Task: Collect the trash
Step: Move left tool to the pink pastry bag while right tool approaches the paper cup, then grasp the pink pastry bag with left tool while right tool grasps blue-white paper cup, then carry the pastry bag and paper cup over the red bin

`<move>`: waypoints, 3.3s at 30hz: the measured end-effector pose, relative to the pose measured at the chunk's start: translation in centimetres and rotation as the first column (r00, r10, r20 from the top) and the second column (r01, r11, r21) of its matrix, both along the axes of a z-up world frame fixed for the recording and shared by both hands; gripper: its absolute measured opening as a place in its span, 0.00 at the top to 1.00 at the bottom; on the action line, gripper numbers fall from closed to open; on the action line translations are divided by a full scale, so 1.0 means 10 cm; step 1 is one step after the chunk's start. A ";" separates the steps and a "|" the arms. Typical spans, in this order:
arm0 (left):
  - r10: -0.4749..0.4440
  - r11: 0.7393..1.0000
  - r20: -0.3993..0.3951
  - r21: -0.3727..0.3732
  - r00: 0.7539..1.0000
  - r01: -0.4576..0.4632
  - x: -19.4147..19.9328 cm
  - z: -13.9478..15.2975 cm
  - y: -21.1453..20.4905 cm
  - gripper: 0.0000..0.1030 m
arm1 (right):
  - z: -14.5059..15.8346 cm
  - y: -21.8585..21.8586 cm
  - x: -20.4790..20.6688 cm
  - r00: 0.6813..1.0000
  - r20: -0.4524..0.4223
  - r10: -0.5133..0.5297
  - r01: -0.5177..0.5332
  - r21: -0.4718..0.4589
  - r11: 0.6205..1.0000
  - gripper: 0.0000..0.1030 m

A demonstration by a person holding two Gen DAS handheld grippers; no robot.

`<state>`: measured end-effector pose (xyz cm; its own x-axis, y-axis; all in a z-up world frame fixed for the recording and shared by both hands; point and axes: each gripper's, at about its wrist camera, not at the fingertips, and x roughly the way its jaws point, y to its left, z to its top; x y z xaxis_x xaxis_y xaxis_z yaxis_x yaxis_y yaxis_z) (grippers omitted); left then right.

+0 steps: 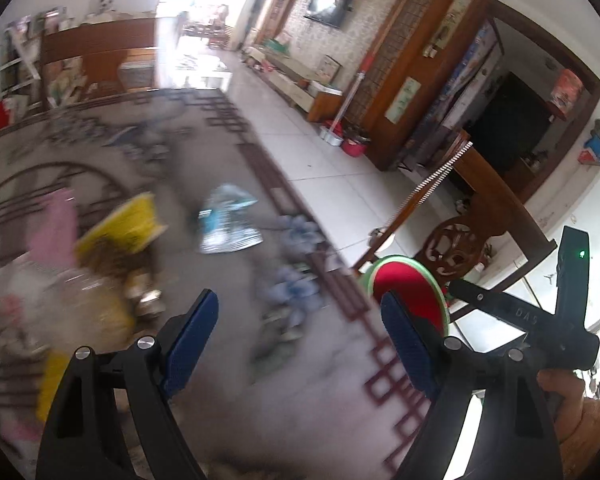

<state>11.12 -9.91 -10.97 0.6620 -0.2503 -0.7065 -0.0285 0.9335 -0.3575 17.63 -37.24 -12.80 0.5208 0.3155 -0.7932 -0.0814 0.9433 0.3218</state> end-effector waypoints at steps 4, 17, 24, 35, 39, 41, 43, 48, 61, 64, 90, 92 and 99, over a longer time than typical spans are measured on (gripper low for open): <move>0.055 0.998 -0.007 0.006 0.998 -0.055 -0.27 -0.02 0.36 0.23 | 0.04 0.33 -0.13 0.999 0.006 0.047 -0.047 -0.005 0.999 0.21; 0.088 0.994 -0.076 0.071 0.993 -0.083 -1.02 -0.21 1.17 0.22 | -0.03 1.20 -0.56 0.989 -0.021 0.149 -0.149 -0.003 0.989 0.20; 0.006 0.996 -0.173 0.092 0.985 0.010 -1.32 -0.47 1.28 0.21 | -0.13 1.56 -0.75 0.974 -0.063 0.218 -0.219 -0.009 0.976 0.20; 0.010 0.998 -0.280 0.064 0.960 0.009 -1.35 -0.93 1.32 0.21 | -0.20 1.76 -0.87 0.945 -0.123 0.304 -0.311 -0.043 0.949 0.17; 0.010 0.999 -0.279 0.049 0.960 0.004 -1.34 -0.97 1.31 0.21 | -0.27 1.83 -0.93 0.930 -0.158 0.333 -0.342 -0.038 0.939 0.17; 0.006 0.999 -0.285 0.038 0.958 0.004 -1.33 -0.98 1.30 0.22 | -0.32 1.87 -0.96 0.920 -0.177 0.349 -0.360 -0.034 0.932 0.17; 0.010 0.999 -0.291 0.040 0.957 0.002 -1.32 -0.99 1.28 0.22 | -0.34 1.90 -0.98 0.913 -0.190 0.362 -0.374 -0.031 0.927 0.17; 0.001 0.999 -0.303 0.043 0.953 0.013 -1.32 -1.01 1.22 0.22 | -0.40 1.96 -1.03 0.901 -0.211 0.380 -0.393 -0.023 0.919 0.17; 0.048 0.999 -0.252 0.024 0.966 -0.044 -1.40 -0.86 1.35 0.47 | -0.53 2.05 -1.09 0.880 -0.268 0.392 -0.399 0.032 0.917 0.17; 0.073 0.997 -0.216 0.027 0.974 -0.069 -1.40 -0.75 1.40 0.48 | -0.61 2.10 -1.11 0.869 -0.303 0.390 -0.388 0.071 0.919 0.17; 0.111 0.994 -0.150 0.000 0.982 -0.112 -1.35 -0.50 1.46 0.48 | -0.62 2.22 -1.04 0.853 -0.290 0.434 -0.421 0.110 0.900 0.63; 0.111 0.994 -0.133 0.003 0.985 -0.112 -1.34 -0.45 1.46 0.48 | -0.52 2.12 -0.98 0.873 -0.266 0.409 -0.394 0.109 0.913 0.63; 0.086 0.996 -0.083 0.000 0.993 -0.087 -1.20 -0.28 1.38 0.48 | -0.22 1.76 -0.83 0.931 -0.185 0.316 -0.300 0.108 0.948 0.63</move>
<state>-0.86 3.87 -13.72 0.6204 -0.1975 -0.7590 -0.1388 0.9248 -0.3541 9.33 -19.65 -15.00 0.2241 0.4995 -0.8368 -0.2913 0.8537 0.4316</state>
